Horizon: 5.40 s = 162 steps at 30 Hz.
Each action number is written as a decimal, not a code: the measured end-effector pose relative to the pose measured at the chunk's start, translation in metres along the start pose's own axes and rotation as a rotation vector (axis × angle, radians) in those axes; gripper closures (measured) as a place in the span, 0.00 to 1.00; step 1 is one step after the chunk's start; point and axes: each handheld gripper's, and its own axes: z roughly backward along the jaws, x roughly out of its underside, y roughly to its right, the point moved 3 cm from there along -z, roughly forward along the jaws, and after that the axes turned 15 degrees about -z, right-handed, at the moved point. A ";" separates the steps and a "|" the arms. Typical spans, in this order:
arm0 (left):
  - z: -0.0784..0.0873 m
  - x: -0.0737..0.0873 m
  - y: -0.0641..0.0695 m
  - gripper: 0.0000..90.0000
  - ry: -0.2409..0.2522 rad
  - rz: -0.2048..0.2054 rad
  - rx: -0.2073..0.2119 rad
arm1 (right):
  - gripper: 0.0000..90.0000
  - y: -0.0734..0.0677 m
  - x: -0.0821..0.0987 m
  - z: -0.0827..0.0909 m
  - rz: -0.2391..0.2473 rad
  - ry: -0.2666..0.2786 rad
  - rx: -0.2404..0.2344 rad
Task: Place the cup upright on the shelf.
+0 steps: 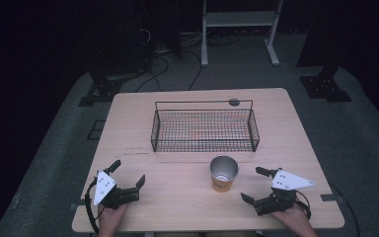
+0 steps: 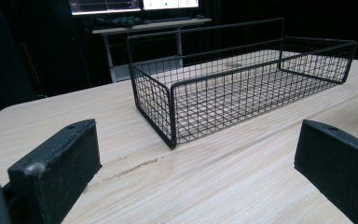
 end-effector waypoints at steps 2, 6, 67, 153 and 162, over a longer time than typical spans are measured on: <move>0.000 0.000 0.000 0.00 -0.001 0.000 -0.001 | 0.00 -0.002 -0.001 -0.003 0.006 -0.005 -0.006; 0.000 0.000 0.000 0.00 0.002 0.002 0.001 | 0.00 -0.005 -0.004 -0.008 0.011 -0.010 -0.015; 0.000 0.000 0.000 0.00 0.003 -0.001 0.005 | 0.12 -0.019 -0.034 -0.082 -0.056 -0.048 -0.044; 0.000 0.000 -0.001 0.00 0.004 0.008 0.013 | 0.13 0.042 -0.193 -0.141 -0.116 -0.087 -0.110; 0.000 0.000 -0.001 0.00 0.007 0.011 0.011 | 0.13 0.063 -0.196 -0.154 -0.110 -0.077 -0.082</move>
